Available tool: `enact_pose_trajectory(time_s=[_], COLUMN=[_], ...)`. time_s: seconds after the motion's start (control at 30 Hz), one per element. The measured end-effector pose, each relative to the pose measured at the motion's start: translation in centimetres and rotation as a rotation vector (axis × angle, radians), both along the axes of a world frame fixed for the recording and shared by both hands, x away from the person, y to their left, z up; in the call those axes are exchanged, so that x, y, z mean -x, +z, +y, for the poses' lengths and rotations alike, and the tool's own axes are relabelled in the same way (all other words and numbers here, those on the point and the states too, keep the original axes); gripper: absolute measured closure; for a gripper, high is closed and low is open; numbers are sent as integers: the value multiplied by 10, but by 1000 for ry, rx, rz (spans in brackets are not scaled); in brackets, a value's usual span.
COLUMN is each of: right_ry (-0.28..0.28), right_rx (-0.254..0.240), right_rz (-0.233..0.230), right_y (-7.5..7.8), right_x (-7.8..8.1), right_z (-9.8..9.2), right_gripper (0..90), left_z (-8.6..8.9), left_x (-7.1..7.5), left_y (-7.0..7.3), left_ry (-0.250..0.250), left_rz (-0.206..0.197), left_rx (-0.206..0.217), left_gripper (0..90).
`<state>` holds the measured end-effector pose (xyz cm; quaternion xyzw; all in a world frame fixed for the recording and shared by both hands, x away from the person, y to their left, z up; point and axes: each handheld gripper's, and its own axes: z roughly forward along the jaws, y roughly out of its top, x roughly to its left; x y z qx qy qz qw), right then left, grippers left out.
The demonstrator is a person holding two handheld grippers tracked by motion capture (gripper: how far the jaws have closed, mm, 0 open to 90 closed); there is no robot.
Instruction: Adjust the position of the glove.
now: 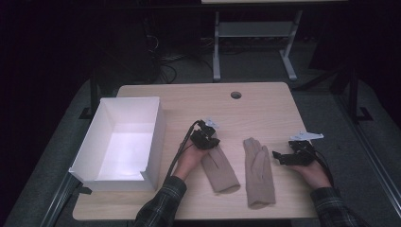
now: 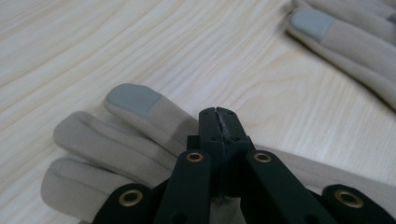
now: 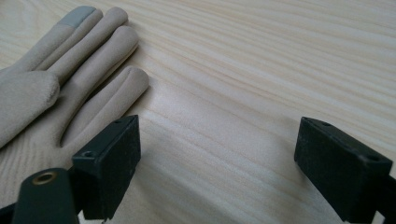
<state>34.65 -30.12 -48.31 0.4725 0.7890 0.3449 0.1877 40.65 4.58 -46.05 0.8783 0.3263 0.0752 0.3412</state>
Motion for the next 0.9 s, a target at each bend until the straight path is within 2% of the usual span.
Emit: enact_pose_trajectory(time_s=[0.07,0.27,0.37,0.5,0.63,0.7,0.83,0.9], right_ry=[0,1,1,3,4,4,3,3], right_rx=[0,0,0,-1,-2,-2,-3,-2], right_rz=[0,0,0,0,1,1,2,2], right_y=[0,0,0,0,0,0,0,0], right_x=[0,0,0,0,0,0,0,0], right_z=[0,0,0,0,0,0,0,0], right_gripper=[140,141,141,141,141,141,141,141], left_z=[-7,-27,-35,-42,-37,-31,-18,-12], left_x=[-1,-2,-2,0,3,8,25,36], left_y=[0,0,-1,0,7,12,15,14], left_ry=[-22,-54,-63,-78,-84,-81,-91,-106], left_rz=[1,6,12,7,-3,2,11,13], left_rx=[-10,-3,9,4,13,36,75,78], left_gripper=[898,898,898,897,897,897,897,897])
